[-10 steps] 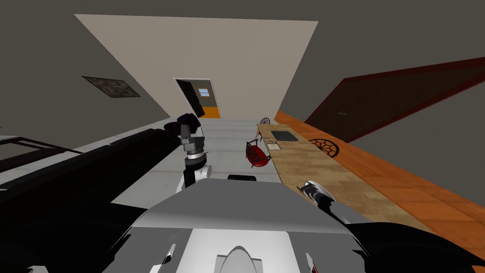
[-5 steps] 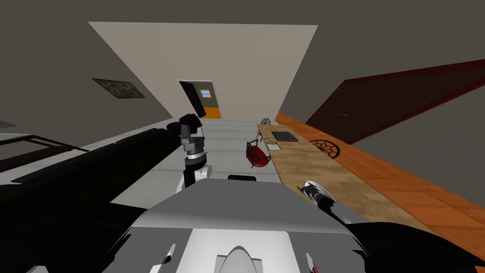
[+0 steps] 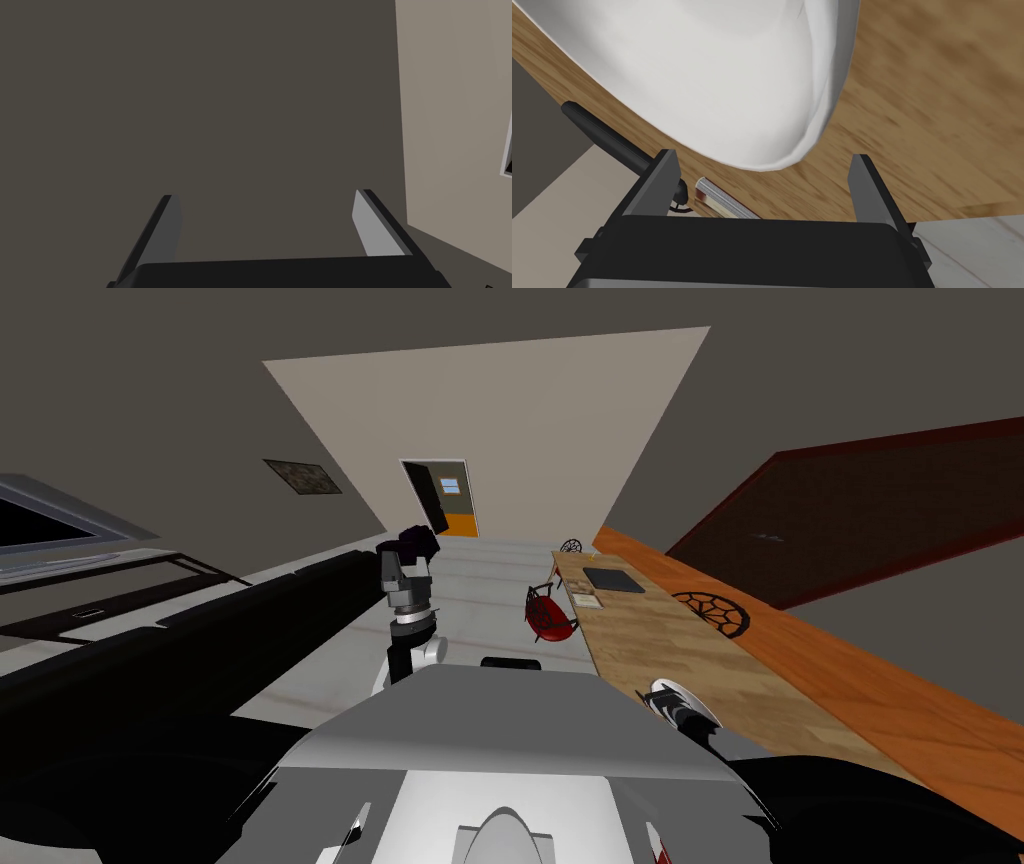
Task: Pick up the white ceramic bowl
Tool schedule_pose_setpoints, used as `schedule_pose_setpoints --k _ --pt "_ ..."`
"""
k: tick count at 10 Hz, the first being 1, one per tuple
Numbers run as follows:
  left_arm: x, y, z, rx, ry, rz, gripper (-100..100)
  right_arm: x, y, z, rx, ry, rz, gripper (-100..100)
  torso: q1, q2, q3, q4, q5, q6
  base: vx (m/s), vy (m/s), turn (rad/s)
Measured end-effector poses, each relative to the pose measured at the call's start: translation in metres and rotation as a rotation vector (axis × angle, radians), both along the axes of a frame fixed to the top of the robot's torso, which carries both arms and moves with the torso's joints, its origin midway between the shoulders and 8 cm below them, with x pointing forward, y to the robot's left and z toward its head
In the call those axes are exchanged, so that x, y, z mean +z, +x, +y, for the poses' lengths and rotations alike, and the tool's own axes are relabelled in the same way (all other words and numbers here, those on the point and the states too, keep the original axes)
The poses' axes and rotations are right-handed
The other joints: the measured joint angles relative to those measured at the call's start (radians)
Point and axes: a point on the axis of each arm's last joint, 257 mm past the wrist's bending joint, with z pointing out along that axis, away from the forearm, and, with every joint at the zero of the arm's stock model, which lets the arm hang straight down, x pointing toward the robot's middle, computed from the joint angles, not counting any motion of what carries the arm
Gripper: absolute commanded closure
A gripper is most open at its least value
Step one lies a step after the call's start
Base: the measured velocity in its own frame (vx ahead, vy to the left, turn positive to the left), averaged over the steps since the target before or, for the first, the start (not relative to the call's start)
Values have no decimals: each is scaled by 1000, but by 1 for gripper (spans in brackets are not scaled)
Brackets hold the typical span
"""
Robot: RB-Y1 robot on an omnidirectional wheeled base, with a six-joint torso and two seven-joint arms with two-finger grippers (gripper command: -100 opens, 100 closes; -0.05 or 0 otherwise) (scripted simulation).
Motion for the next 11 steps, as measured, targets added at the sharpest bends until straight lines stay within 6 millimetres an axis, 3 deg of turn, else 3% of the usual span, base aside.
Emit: schedule_pose_setpoints --k 2,3,5,8,9,11 --pt "0 0 0 0 0 0 0 0 0 0 -42 27 -17 -100 0 -1 0 0 0 0 -45 2 199" --pt "0 0 0 0 0 0 0 -1 -19 -5 -58 11 18 -100 0 4 2 1 0 -1 -128 11 495" --pt "0 0 0 0 0 0 0 -3 -36 -16 -95 -20 47 -100 0 5 3 1 0 1 -45 8 -3" --pt "0 0 0 0 0 0 0 -5 -40 -17 -145 7 36 -100 -1 0 0 0 0 0 9 -1 -1" --pt "0 0 0 0 0 0 0 -5 -40 -17 -161 17 30 -100 -1 -1 0 0 0 0 -102 29 386" --pt "0 0 0 0 0 0 0 -10 -76 -26 -192 -25 100 -100 0 7 4 2 0 -1 -103 8 279"
